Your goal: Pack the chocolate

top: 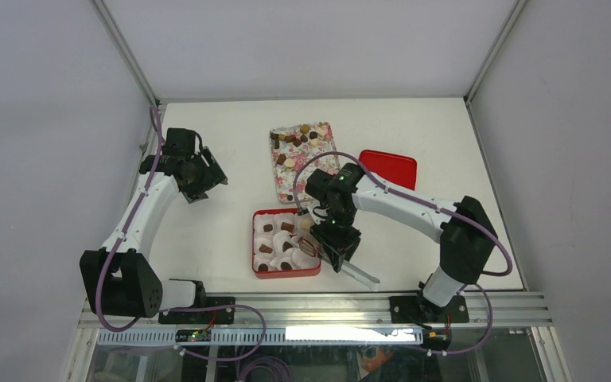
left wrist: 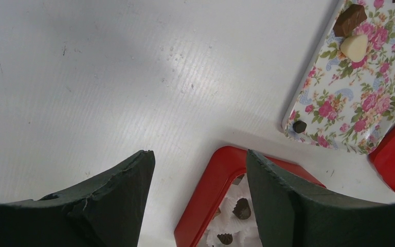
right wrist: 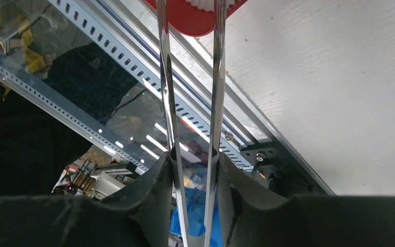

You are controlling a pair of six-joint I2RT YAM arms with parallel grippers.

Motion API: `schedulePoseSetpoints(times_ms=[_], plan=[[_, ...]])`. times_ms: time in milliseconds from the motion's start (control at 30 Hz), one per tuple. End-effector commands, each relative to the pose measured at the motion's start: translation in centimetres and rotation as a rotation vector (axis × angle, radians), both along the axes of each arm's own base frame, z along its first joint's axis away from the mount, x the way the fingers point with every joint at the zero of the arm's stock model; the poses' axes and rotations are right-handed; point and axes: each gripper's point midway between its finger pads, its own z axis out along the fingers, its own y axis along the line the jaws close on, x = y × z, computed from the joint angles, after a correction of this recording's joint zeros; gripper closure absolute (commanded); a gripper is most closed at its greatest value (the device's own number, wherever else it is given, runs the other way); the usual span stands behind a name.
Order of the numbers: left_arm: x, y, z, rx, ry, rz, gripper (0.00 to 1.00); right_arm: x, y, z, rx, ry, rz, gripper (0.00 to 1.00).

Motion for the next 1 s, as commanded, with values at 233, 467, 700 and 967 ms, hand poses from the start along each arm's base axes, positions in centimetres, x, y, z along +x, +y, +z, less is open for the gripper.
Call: schedulePoseSetpoints(times_ms=[233,467,700,967], plan=[[1.13,-0.08,1.27,-0.031,-0.059,0.014,0.32,-1.65,-0.35,-1.17,-0.056,0.077,0.025,0.89],[0.93,0.08,1.20,-0.023,-0.059,0.018,0.32,-2.00,-0.12,-0.98,-0.052,0.088,0.043,0.86],[0.87,0.05,0.98,-0.024,-0.055,0.016,0.32,-1.92,-0.25,-0.98,-0.061,0.076,0.044,0.76],[0.85,0.09,1.00,-0.022,-0.058,0.018,0.32,-1.58,-0.12,-1.03,-0.066,0.066,0.049,0.64]])
